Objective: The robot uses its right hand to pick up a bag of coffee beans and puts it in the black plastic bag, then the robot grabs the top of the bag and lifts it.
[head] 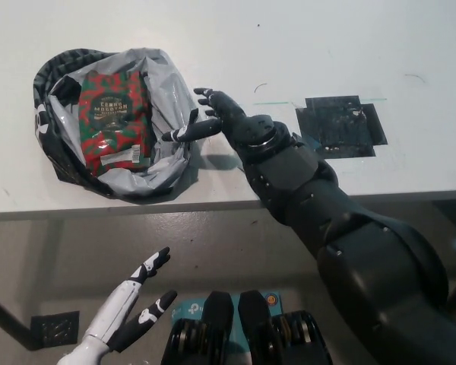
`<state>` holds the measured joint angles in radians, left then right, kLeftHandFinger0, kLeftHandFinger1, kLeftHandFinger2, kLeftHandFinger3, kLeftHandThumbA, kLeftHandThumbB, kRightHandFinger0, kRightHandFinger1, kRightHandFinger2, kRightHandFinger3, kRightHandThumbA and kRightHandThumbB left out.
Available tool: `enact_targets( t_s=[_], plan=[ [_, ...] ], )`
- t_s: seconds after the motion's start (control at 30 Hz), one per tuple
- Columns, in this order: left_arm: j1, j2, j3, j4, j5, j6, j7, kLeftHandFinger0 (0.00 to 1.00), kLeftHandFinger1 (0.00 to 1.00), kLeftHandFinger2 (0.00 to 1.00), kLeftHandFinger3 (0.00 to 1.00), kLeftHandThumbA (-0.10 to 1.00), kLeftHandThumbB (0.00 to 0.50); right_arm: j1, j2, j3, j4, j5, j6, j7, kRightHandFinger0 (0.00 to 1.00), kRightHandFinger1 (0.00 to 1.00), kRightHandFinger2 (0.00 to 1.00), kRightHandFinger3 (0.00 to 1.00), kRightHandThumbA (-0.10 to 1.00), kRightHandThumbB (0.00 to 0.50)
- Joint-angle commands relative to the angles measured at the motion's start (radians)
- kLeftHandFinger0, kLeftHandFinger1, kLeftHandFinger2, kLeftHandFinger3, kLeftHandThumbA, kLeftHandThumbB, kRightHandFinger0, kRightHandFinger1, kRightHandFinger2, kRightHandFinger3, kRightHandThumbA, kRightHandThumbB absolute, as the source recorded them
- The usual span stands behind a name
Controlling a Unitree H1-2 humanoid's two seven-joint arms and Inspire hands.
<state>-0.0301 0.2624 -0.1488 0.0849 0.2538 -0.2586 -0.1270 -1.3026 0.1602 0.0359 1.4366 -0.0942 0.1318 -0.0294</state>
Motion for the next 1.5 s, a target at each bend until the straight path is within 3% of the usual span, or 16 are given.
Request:
enact_targets(
  t_s=[0.0,0.43,0.73,0.77,0.8,0.87,0.93,0.97,1.0,1.03,1.1,1.13,1.23,1.3,1.37,1.47],
  plan=[
    [-0.018,0.017,0.004,-0.019,-0.023,-0.014,-0.020,1.00,1.00,1.00,1.00,0.91,0.232,-0.020,-0.015,0.005,-0.002,0.004,0.007,0.000,1.00,1.00,1.00,1.00,0.93,0.422],
    [-0.026,0.018,-0.002,-0.015,-0.004,-0.023,-0.016,1.00,1.00,1.00,1.00,0.93,0.245,-0.037,0.030,-0.091,-0.004,0.100,0.018,0.087,1.00,1.00,1.00,1.00,1.00,0.400],
    [-0.035,0.021,-0.002,-0.020,-0.007,-0.019,-0.024,1.00,1.00,1.00,1.00,0.91,0.234,-0.038,0.054,-0.199,-0.001,0.176,0.055,0.074,1.00,1.00,1.00,1.00,1.00,0.451],
    [-0.036,0.021,-0.001,-0.020,-0.009,-0.019,-0.025,1.00,1.00,1.00,1.00,0.91,0.234,-0.040,0.055,-0.209,-0.001,0.180,0.062,0.073,0.93,1.00,1.00,1.00,1.00,0.455],
    [-0.037,0.020,-0.001,-0.018,-0.004,-0.020,-0.024,1.00,1.00,1.00,1.00,0.92,0.243,-0.045,0.057,-0.229,0.000,0.196,0.081,0.076,0.69,1.00,1.00,1.00,1.00,0.439],
    [-0.039,0.019,-0.001,-0.017,0.002,-0.021,-0.022,1.00,1.00,1.00,1.00,0.93,0.249,-0.049,0.058,-0.262,0.001,0.224,0.099,0.069,0.57,0.91,1.00,1.00,1.00,0.426],
    [-0.040,0.017,-0.001,-0.016,0.003,-0.021,-0.021,1.00,1.00,1.00,1.00,0.93,0.249,-0.051,0.058,-0.290,0.001,0.241,0.108,0.058,0.57,0.91,1.00,1.00,1.00,0.426],
    [-0.041,0.017,-0.001,-0.014,0.003,-0.023,-0.020,1.00,1.00,1.00,1.00,0.93,0.250,-0.050,0.060,-0.307,0.002,0.253,0.107,0.042,0.33,0.60,0.98,1.00,0.84,0.395],
    [-0.046,0.016,-0.002,-0.009,0.003,-0.028,-0.020,1.00,1.00,1.00,1.00,0.93,0.248,-0.053,0.065,-0.344,0.003,0.280,0.087,-0.042,0.01,0.03,0.24,0.85,0.12,0.253],
    [-0.049,0.016,-0.003,-0.008,0.005,-0.027,-0.020,1.00,1.00,1.00,1.00,0.93,0.249,-0.055,0.068,-0.364,0.004,0.289,0.080,-0.094,0.00,0.01,0.30,0.81,-0.02,0.257],
    [-0.051,0.020,-0.004,-0.015,0.011,-0.016,-0.025,1.00,1.00,1.00,1.00,0.95,0.254,-0.056,0.067,-0.376,0.003,0.287,0.076,-0.110,0.00,0.06,0.46,0.88,-0.10,0.237],
    [-0.052,0.021,-0.004,-0.014,0.012,-0.016,-0.025,1.00,1.00,1.00,1.00,0.95,0.257,-0.056,0.067,-0.377,0.002,0.286,0.073,-0.116,0.00,0.08,0.50,1.00,-0.10,0.196],
    [-0.054,0.022,-0.005,-0.012,0.016,-0.020,-0.024,1.00,1.00,1.00,1.00,0.96,0.257,-0.055,0.065,-0.388,0.000,0.290,0.062,-0.131,0.00,0.13,0.66,1.00,-0.10,0.194],
    [-0.059,0.024,-0.006,-0.012,0.019,-0.022,-0.026,1.00,1.00,1.00,1.00,0.97,0.258,-0.053,0.060,-0.382,-0.003,0.285,0.041,-0.137,0.00,0.18,0.81,1.00,-0.10,0.135],
    [-0.064,0.025,-0.006,-0.008,0.024,-0.027,-0.024,1.00,1.00,1.00,1.00,0.97,0.260,-0.051,0.055,-0.383,-0.005,0.287,0.020,-0.147,0.00,0.23,0.88,1.00,-0.10,0.097],
    [-0.066,0.024,-0.006,-0.005,0.024,-0.025,-0.024,1.00,1.00,1.00,1.00,0.98,0.264,-0.050,0.051,-0.366,-0.006,0.271,0.004,-0.158,0.00,0.27,0.89,1.00,-0.10,0.117]
  ],
)
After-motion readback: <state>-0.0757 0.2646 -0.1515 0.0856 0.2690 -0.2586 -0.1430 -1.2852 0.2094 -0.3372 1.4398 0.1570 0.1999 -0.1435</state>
